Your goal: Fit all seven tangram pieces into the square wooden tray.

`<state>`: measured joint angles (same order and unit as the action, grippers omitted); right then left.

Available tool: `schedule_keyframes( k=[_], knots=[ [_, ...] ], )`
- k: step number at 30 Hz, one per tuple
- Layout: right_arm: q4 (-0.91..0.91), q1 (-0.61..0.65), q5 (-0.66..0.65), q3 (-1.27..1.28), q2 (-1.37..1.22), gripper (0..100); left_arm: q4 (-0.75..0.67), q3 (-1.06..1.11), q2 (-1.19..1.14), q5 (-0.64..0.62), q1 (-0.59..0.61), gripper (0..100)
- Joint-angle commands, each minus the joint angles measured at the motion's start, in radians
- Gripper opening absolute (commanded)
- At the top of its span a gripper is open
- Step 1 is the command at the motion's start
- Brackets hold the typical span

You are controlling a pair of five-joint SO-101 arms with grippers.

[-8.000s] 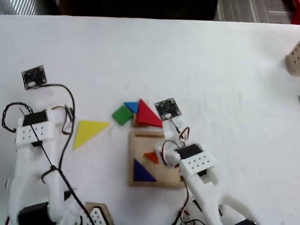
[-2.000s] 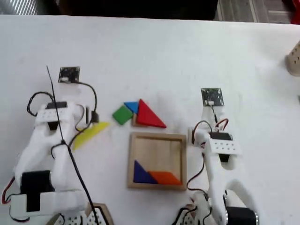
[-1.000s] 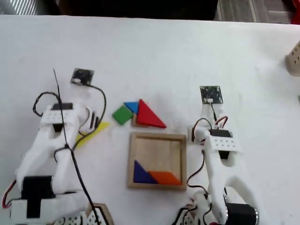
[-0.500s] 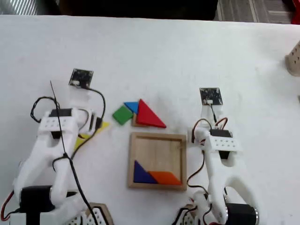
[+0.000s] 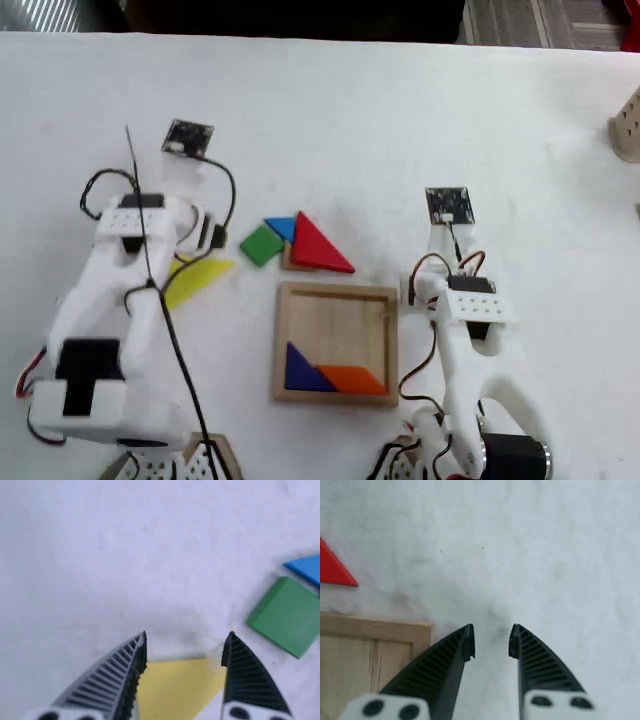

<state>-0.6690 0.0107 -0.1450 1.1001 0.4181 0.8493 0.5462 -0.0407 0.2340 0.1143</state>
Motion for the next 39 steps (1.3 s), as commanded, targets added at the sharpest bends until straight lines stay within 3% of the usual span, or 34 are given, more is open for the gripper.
schedule_keyframes(
  k=[1, 5, 11, 26, 33, 36, 39],
  knots=[
    [0.001, -0.005, -0.012, -0.043, 0.012, 12.3, 0.092, -0.161, -0.084, 0.064, -0.048, 25],
    [0.01, -0.004, -0.081, -0.046, 0.005, 12.3, 0.1, -0.193, -0.093, 0.06, -0.099, 25],
    [0.044, -0.007, -0.094, -0.043, 0.004, 12.3, 0.16, -0.307, -0.102, -0.147, -0.228, 25],
    [0.044, -0.004, -0.094, -0.041, 0.004, 12.0, 0.12, -0.176, -0.102, -0.155, -0.414, 24],
    [0.044, -0.007, -0.094, -0.041, 0.005, 12.0, 0.009, -0.149, -0.105, -0.155, -0.463, 5],
    [0.044, -0.008, -0.094, -0.038, 0.01, 12.0, -0.015, -0.184, -0.157, -0.155, -0.473, 3],
    [0.042, -0.01, -0.095, -0.038, 0.012, 12.0, 0.061, -0.324, -0.257, -0.157, -0.473, 3]
  ],
)
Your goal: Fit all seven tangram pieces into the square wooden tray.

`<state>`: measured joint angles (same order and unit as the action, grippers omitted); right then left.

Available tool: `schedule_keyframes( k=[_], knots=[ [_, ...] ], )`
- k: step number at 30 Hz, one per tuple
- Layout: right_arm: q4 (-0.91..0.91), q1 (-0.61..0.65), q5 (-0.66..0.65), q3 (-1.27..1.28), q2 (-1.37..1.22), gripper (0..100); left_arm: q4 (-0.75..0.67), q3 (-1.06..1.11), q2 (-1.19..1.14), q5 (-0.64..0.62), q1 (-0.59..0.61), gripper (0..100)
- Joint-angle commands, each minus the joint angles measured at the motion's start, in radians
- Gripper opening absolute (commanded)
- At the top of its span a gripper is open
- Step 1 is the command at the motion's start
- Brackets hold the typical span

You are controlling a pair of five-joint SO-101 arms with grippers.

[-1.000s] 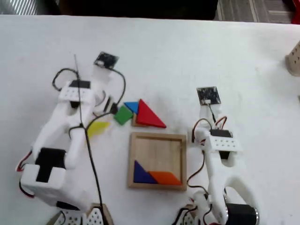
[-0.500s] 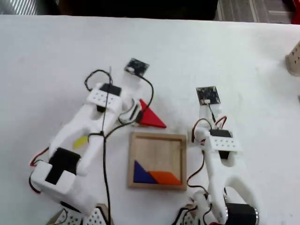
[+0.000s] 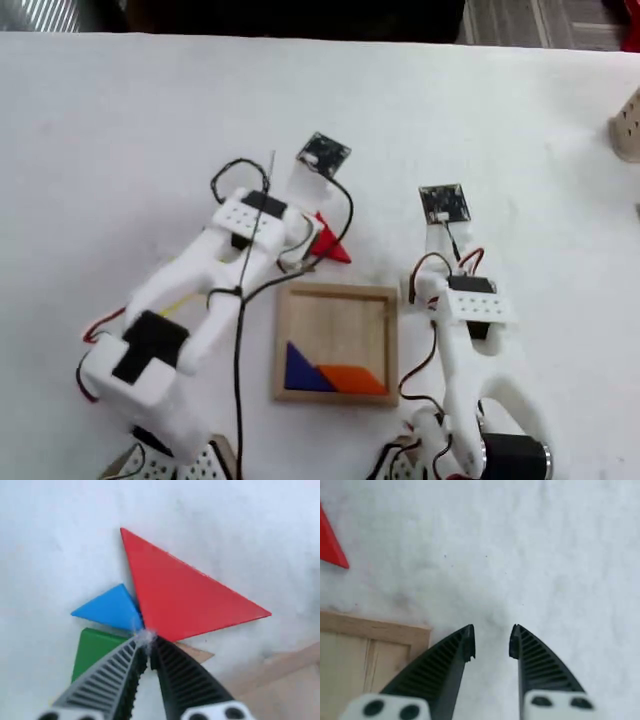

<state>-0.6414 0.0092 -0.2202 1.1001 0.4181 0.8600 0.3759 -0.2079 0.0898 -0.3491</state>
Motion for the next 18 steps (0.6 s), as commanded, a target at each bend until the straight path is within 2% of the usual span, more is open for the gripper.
schedule_keyframes(
  k=[1, 5, 9, 13, 18],
  knots=[
    [0.015, -0.008, -0.02, -0.038, 0.012, 12.0, 0.086, -0.207, -0.131, -0.012, -0.012, 3],
    [0.015, -0.008, -0.023, -0.038, 0.012, 12.0, 0.226, -0.425, -0.277, -0.012, -0.013, 3],
    [0.015, -0.008, -0.026, -0.038, 0.012, 12.0, 0.29, -0.568, -0.355, -0.012, -0.044, 3],
    [0.015, -0.008, -0.026, -0.038, 0.012, 12.0, 0.368, -0.624, -0.355, -0.011, -0.071, 3],
    [0.015, -0.008, -0.026, -0.038, 0.012, 12.0, 0.41, -0.632, -0.308, -0.009, 0.008, 3]
  ],
)
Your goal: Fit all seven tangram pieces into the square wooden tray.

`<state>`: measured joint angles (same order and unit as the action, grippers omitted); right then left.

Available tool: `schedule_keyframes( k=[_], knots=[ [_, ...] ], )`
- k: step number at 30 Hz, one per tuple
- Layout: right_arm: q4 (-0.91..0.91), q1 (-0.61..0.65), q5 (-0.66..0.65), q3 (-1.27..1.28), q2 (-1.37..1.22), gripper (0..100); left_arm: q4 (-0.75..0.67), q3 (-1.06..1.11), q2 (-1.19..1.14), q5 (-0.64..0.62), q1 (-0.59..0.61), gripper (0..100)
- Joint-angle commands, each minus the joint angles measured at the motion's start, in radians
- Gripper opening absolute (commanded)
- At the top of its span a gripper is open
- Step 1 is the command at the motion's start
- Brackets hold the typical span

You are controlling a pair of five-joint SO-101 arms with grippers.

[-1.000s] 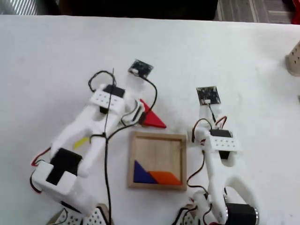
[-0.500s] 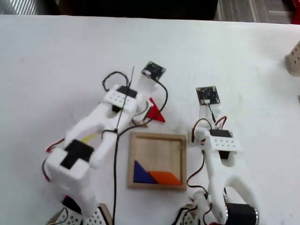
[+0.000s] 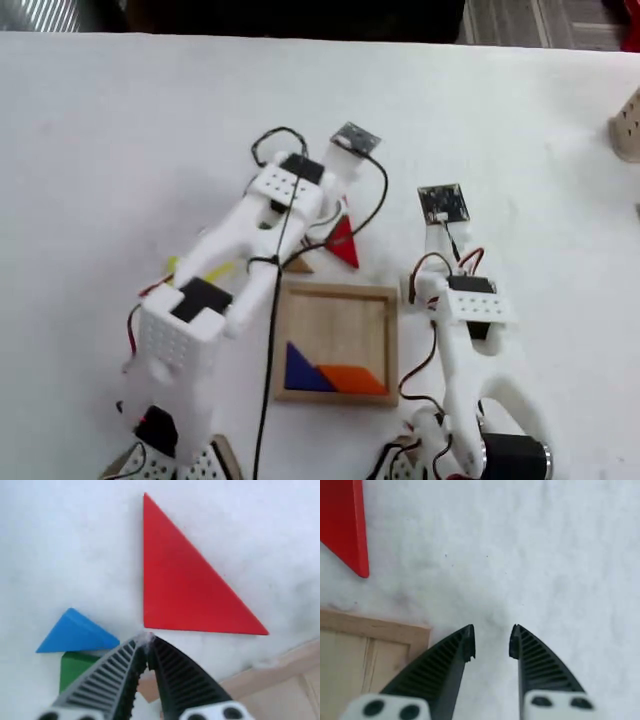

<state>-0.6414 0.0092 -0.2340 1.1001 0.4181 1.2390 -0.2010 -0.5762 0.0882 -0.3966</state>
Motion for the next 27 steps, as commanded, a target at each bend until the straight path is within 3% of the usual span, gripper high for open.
schedule_keyframes(
  k=[1, 6, 11, 21, 27],
  knots=[
    [0.015, -0.008, -0.012, -0.038, 0.012, 12.0, 0.031, -0.055, 0.064, -0.008, 0.079, 3],
    [0.015, -0.01, -0.011, -0.04, 0.012, 12.0, 0.006, -0.008, 0.067, -0.003, 0.173, 3],
    [0.015, -0.025, -0.006, -0.041, 0.012, 12.1, -0.017, 0.091, 0.117, 0.055, 0.179, 2],
    [0.015, -0.03, -0.005, -0.041, 0.012, 12.1, -0.322, 0.497, 0.49, 0.098, 0.214, 2],
    [0.012, -0.03, -0.005, -0.04, 0.012, 12.0, -0.368, 0.545, 0.539, 0.095, 0.295, 13]
  ],
)
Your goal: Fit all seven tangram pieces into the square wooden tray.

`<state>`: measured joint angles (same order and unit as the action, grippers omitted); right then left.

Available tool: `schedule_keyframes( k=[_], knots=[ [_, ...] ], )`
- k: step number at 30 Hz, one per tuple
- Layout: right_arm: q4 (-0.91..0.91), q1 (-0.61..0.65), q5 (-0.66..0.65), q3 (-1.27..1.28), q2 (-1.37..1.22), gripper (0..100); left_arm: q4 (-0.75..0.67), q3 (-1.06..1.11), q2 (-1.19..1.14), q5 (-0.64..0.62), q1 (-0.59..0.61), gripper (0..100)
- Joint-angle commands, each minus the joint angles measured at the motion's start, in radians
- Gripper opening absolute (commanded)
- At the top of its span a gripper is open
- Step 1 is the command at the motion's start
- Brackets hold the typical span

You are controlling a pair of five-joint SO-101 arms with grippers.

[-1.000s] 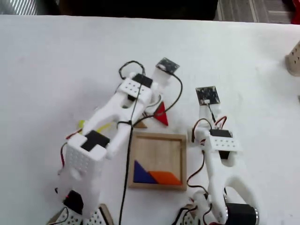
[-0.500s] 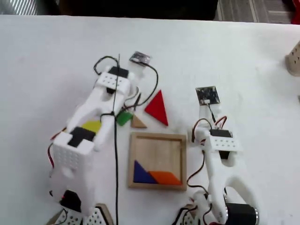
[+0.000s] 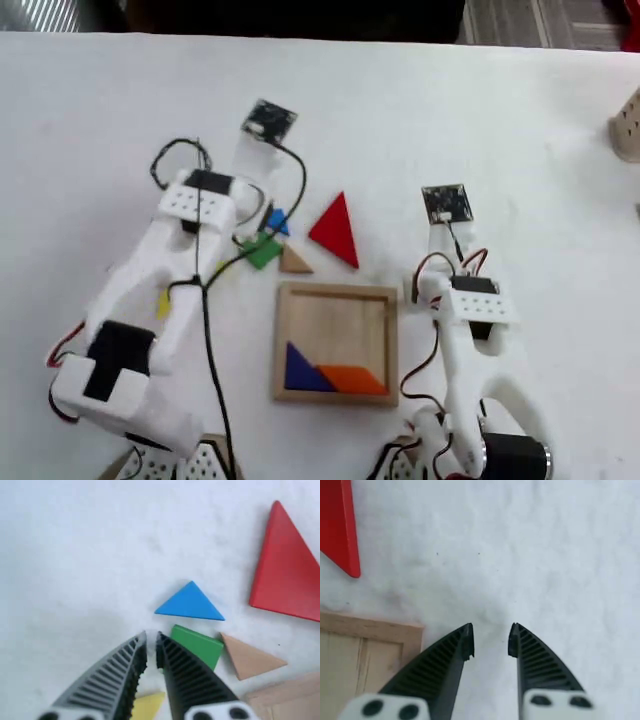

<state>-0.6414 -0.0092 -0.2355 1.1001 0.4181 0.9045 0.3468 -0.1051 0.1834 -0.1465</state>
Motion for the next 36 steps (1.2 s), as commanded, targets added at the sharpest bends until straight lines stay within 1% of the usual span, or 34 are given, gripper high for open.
schedule_keyframes(
  k=[1, 5, 9, 12, 15, 17, 20, 21, 25, 29, 33, 36],
  knots=[
    [0.002, -0.012, -0.003, -0.04, 0.012, 12.0, -0.034, -0.002, 0.068, 0.0, 0.045, 16],
    [-0.005, -0.012, -0.003, -0.043, 0.012, 12.0, -0.034, 0.0, 0.067, -0.012, 0.03, 25],
    [-0.005, -0.005, -0.003, -0.041, 0.012, 12.0, -0.1, -0.011, -0.004, -0.135, 0.028, 26],
    [-0.005, -0.005, -0.003, -0.041, 0.012, 12.0, -0.109, -0.078, -0.097, -0.218, 0.048, 26],
    [-0.005, -0.005, -0.003, -0.041, 0.012, 12.0, -0.041, -0.163, -0.188, -0.334, 0.045, 26],
    [-0.005, -0.005, -0.003, -0.04, 0.012, 12.0, 0.012, -0.215, -0.236, -0.434, 0.044, 26],
    [-0.005, -0.004, -0.003, -0.04, 0.012, 12.0, 0.043, -0.275, -0.28, -0.577, 0.045, 26],
    [-0.005, -0.004, -0.003, -0.04, 0.012, 12.0, 0.043, -0.287, -0.289, -0.595, 0.045, 26],
    [-0.005, -0.004, -0.008, -0.04, 0.012, 12.0, 0.037, -0.311, -0.306, -0.601, 0.044, 26],
    [-0.005, -0.004, -0.011, -0.04, 0.012, 12.0, -0.002, -0.304, -0.309, -0.603, 0.03, 26],
    [-0.005, -0.004, -0.011, -0.04, 0.012, 12.0, 0.025, -0.301, -0.318, -0.606, -0.001, 26],
    [-0.005, -0.004, -0.011, -0.04, 0.012, 12.0, 0.091, -0.313, -0.323, -0.695, -0.03, 26]
  ],
)
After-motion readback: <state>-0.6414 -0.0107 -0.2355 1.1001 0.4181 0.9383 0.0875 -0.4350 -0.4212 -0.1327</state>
